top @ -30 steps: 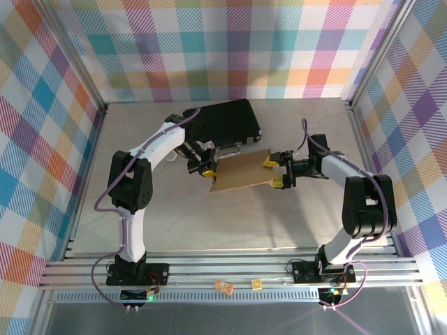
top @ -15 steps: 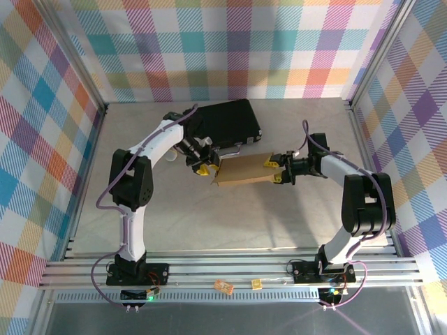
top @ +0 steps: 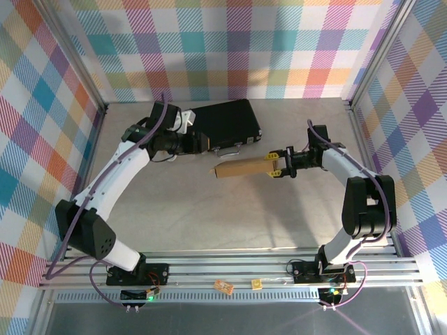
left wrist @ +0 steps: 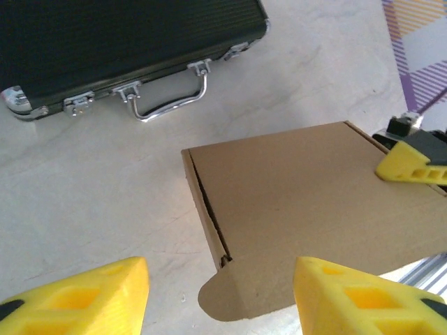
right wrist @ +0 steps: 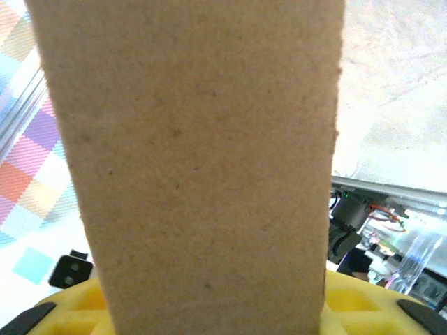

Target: Fold the paper box

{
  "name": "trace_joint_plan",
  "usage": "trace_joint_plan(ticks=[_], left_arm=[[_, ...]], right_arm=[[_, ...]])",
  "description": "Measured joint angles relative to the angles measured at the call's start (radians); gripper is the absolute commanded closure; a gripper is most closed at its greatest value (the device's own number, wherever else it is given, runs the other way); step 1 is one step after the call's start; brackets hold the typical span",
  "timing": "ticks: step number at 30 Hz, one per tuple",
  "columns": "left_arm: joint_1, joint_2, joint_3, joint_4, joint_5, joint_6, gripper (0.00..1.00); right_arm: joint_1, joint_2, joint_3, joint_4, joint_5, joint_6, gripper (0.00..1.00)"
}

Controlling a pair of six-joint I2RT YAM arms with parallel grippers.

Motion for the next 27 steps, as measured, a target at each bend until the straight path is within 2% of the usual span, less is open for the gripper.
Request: trace_joint_plan(ticks=[5, 15, 21, 27], left_arm=[[-0.007, -0.054, -0.143, 0.098, 0.043, 0.118, 0.45], [-0.047, -0.053, -0.178, 0.071, 0.134, 0.397, 0.43], [-0.051, -0.030, -0.185, 0.030, 0.183, 0.499, 0.42], [-0.055, -0.017, -0.193, 0.023, 0.184, 0.568, 0.42]], right_arm=[[0.000, 0.004, 0.000, -0.072, -0.001, 0.031, 0.67], [-0.011, 0.064, 0.000, -0.123, -0.039, 0.040, 0.70], [-0.027, 0.108, 0.018, -0.150, -0.068, 0.033, 0.71], [-0.040, 0.153, 0.056, -0.204, -0.085, 0.001, 0.72]])
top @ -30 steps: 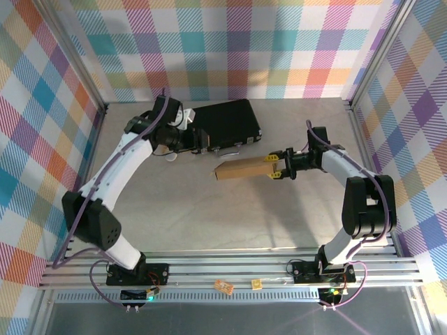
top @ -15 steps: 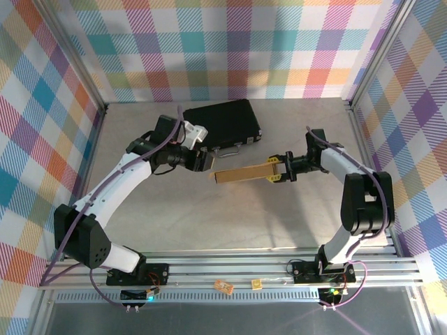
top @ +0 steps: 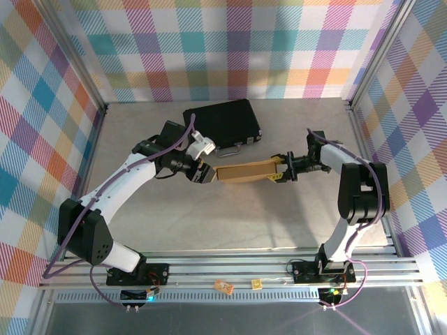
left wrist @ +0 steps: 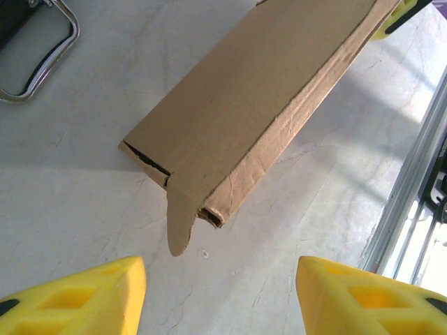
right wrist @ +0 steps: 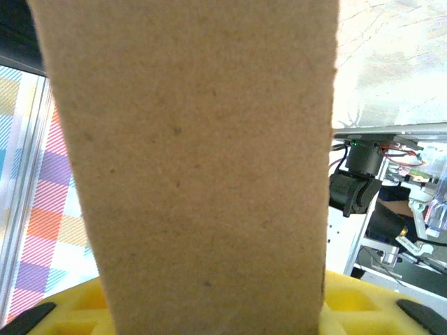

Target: Fold the paper box

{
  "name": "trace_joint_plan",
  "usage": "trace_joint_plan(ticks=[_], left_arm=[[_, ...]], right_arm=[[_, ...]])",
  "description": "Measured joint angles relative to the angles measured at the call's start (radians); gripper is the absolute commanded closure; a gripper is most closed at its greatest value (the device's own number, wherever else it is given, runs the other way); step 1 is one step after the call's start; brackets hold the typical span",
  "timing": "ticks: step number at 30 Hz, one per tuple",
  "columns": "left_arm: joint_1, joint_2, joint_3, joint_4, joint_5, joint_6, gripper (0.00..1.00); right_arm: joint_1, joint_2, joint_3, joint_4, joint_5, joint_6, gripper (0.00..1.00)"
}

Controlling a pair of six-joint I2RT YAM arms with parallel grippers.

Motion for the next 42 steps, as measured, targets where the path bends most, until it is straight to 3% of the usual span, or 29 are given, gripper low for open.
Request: trace_joint_plan(ticks=[13, 25, 30, 42], left_arm=[[-0.044, 0.135, 0.040, 0.046, -0.058, -0.017, 0.53], [-0.072, 0.227, 0.134, 0.055, -0.103, -0.103, 0.77], [-0.075, 0.265, 0.189, 0.039, -0.137, -0.156, 0.79], [-0.077, 0.320, 0.285, -0.032, -0.195, -0.232, 0.72]], right_arm=[[-0.013, 0.049, 0.037, -0.050, -0.017, -0.033, 0.73], [-0.026, 0.092, 0.043, -0.029, -0.040, 0.000, 0.73], [-0.033, 0.103, 0.050, -0.004, -0.042, 0.032, 0.72], [-0.033, 0.147, 0.094, 0.036, -0.046, 0.080, 0.72]])
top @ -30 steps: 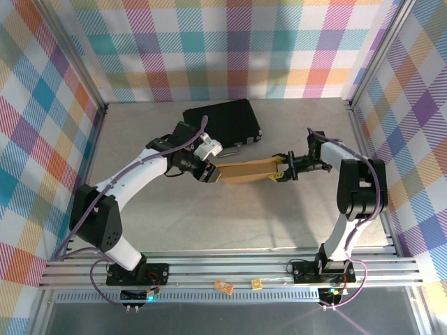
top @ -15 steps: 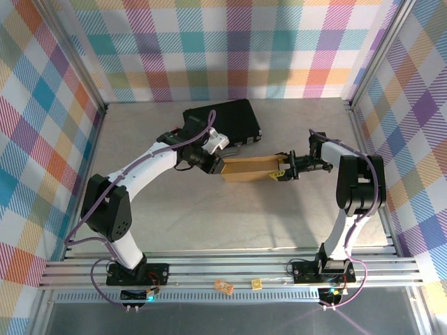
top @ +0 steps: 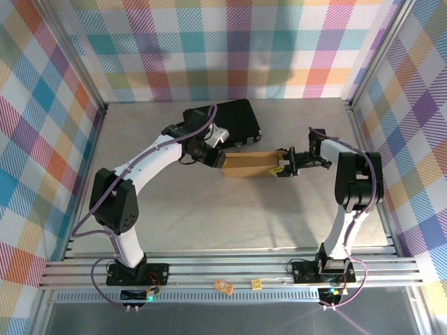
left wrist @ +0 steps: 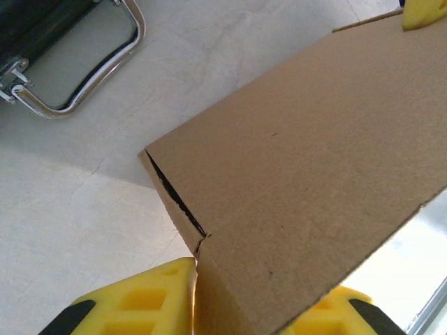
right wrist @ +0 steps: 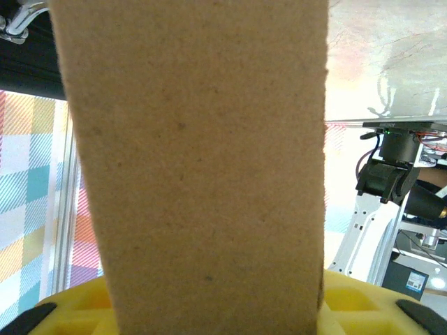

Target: Fold the paper box

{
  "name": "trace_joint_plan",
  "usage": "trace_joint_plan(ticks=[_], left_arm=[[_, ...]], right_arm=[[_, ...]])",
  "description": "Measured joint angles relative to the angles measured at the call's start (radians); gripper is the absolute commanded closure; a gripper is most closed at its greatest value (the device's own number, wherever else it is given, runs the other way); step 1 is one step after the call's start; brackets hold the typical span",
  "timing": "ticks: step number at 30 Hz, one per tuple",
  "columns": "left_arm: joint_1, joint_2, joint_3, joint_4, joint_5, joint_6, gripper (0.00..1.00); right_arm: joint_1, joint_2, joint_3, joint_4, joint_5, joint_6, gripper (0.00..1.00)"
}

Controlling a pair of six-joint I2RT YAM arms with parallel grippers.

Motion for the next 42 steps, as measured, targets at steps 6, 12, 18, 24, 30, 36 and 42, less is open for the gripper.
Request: trace_joint_plan(ticks=[6, 12, 18, 24, 30, 36, 42], left_arm=[[0.000, 0.000, 0.011, -0.023, -0.029, -0.009, 0.71], [-0.001, 0.010, 0.036, -0.029, -0.039, -0.011, 0.71], [-0.007, 0.034, 0.053, -0.030, -0.038, -0.022, 0.79], [-0.012, 0.059, 0.096, -0.046, -0.076, -0.055, 1.00], [-0.018, 0.103, 0.166, -0.098, -0.106, -0.071, 1.00], [-0.018, 0.135, 0.220, -0.153, -0.114, -0.071, 1.00], [-0.018, 0.166, 0.277, -0.205, -0.114, -0.078, 1.00]], right_arm=[[0.000, 0.008, 0.007, 0.021, 0.000, 0.019, 0.74], [0.000, 0.012, 0.008, 0.028, -0.001, 0.031, 0.74], [0.000, 0.013, 0.008, 0.035, 0.000, 0.042, 0.75], [0.000, 0.013, 0.010, 0.050, 0.004, 0.055, 0.64], [0.000, 0.015, 0.024, 0.040, 0.065, 0.041, 0.34], [-0.007, 0.018, 0.106, -0.026, 0.154, -0.035, 0.22], [-0.032, 0.007, 0.173, -0.088, 0.218, -0.115, 0.17]])
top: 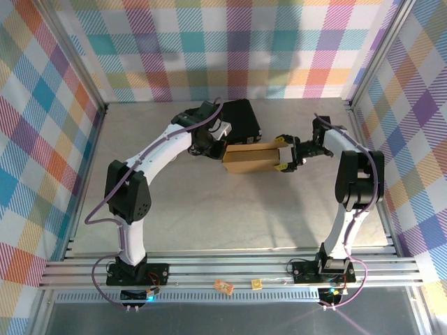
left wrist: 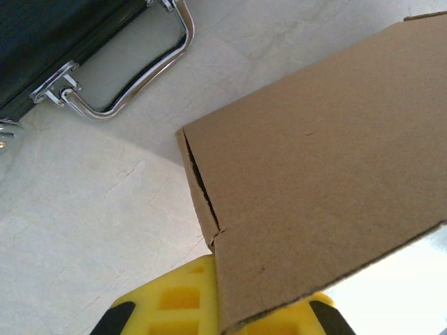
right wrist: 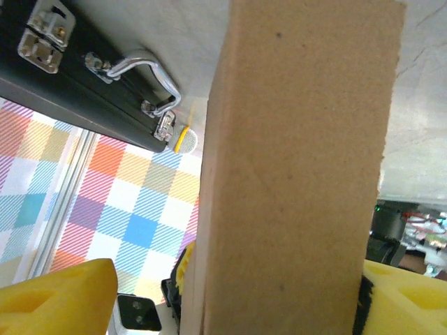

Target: Fold the paper box

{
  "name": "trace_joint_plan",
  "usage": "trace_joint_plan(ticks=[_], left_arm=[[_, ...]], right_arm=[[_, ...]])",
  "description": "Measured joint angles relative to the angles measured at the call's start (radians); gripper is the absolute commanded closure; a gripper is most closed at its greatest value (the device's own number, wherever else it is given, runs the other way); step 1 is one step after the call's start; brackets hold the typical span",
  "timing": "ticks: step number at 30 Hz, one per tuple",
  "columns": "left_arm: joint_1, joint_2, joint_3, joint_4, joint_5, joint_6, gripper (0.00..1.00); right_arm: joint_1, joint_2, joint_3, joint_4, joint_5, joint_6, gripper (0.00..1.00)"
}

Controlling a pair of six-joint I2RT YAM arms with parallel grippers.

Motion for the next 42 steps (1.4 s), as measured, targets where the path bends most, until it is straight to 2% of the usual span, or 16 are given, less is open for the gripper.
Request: trace_joint_plan(ticks=[6, 16, 19, 25, 28, 32, 38, 42], left_arm=[[0.000, 0.053, 0.097, -0.087, -0.009, -0.021, 1.00], [0.000, 0.056, 0.148, -0.277, -0.046, -0.080, 1.00], [0.000, 0.056, 0.165, -0.339, -0.058, -0.097, 1.00], [0.000, 0.056, 0.189, -0.461, -0.095, -0.117, 1.00], [0.008, 0.056, 0.188, -0.498, -0.113, -0.122, 1.00], [0.019, 0.055, 0.188, -0.523, -0.145, -0.124, 1.00], [0.034, 0.055, 0.188, -0.523, -0.204, -0.124, 1.00], [0.040, 0.055, 0.180, -0.519, -0.235, -0.124, 1.00]], right_arm=[[-0.020, -0.018, 0.079, -0.080, 0.044, -0.071, 0.16], [-0.020, -0.106, 0.172, -0.163, 0.100, -0.153, 0.17], [-0.020, -0.113, 0.217, -0.194, 0.144, -0.227, 0.19], [0.000, -0.132, 0.322, -0.263, 0.265, -0.454, 0.31], [0.042, -0.151, 0.361, -0.290, 0.341, -0.585, 0.39], [0.152, -0.173, 0.370, -0.302, 0.441, -0.777, 0.56], [0.307, -0.177, 0.368, -0.299, 0.542, -1.003, 0.56], [0.342, -0.229, 0.297, -0.251, 0.573, -1.098, 0.55]])
